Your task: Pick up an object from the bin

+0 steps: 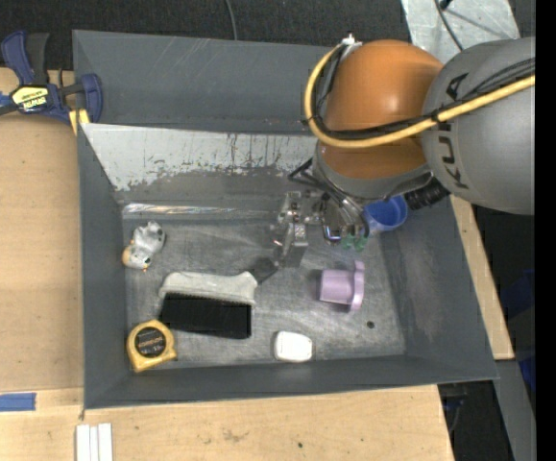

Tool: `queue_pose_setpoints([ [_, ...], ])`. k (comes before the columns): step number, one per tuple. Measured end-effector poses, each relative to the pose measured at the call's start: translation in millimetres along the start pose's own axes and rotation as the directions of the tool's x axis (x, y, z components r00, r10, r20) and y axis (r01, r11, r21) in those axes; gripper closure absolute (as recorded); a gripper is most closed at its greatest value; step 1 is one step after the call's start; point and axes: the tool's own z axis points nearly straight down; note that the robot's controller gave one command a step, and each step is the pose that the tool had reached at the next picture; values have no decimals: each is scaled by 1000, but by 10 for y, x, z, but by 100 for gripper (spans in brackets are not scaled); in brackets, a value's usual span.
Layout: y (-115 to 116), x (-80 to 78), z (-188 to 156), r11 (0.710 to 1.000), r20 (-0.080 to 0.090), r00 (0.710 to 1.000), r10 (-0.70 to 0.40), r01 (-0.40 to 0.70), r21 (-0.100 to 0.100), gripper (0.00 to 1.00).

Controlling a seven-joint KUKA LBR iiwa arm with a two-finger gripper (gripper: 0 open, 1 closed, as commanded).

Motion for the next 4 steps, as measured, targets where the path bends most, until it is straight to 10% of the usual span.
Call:
queue_pose_setpoints([
  [1, 189, -55, 940, 989, 2, 989, -148, 148, 0, 0],
  [2, 195, -64, 900, 989, 7, 989, -147, 147, -1, 0],
  [3, 315, -8, 1341, 998, 1, 998, 70, -70, -1, 100],
  [4, 317, -10, 1340, 998, 2, 998, 70, -70, -2, 100],
])
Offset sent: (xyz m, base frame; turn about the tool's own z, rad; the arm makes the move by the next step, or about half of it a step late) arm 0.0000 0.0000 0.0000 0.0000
